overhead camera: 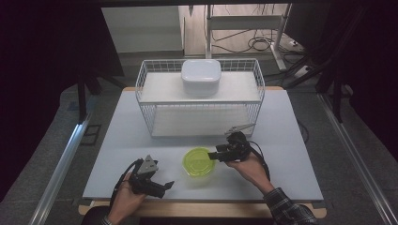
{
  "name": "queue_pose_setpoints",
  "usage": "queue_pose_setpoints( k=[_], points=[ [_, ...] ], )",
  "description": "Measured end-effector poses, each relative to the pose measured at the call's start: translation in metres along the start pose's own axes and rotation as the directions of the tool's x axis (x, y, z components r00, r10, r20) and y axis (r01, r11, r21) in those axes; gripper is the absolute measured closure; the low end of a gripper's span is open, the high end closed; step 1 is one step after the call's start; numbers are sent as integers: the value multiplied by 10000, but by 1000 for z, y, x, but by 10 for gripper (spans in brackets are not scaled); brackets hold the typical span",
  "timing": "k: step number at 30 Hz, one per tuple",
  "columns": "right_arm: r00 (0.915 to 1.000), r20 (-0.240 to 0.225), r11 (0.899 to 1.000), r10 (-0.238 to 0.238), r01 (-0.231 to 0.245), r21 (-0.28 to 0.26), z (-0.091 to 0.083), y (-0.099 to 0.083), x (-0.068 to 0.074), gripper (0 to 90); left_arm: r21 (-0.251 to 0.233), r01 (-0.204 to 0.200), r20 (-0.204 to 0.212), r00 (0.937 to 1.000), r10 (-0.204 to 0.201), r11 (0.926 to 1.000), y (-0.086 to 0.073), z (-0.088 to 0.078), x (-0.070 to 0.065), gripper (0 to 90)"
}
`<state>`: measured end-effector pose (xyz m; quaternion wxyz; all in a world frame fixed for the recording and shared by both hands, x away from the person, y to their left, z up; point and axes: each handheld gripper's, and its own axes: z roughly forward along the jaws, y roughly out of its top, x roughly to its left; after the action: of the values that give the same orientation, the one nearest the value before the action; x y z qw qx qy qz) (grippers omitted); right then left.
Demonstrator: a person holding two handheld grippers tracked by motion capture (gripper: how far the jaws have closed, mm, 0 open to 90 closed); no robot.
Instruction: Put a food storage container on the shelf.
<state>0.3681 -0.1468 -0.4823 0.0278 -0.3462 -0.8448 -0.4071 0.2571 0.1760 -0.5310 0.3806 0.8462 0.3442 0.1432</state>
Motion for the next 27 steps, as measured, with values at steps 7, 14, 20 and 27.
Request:
queue_pose_setpoints(
  k=[7,14,20,27],
  points=[
    [9967,-637,9983,510,-491,313,11,9,-9,577,34,-24,1,10000,24,10000,0,0,0,16],
    [9782,-1495,9887,1443,-1362,633,20,11,-22,690,91,-92,24,10000,92,9999,0,1,-1,19],
    [9511,-2223,9752,2145,-1959,1030,20,10,-27,800,111,-154,8,9999,154,9998,0,1,-1,21],
    [9369,-2582,9714,2357,-2195,903,14,9,-22,818,105,-177,-17,9998,178,9998,0,1,-2,21]
  ],
)
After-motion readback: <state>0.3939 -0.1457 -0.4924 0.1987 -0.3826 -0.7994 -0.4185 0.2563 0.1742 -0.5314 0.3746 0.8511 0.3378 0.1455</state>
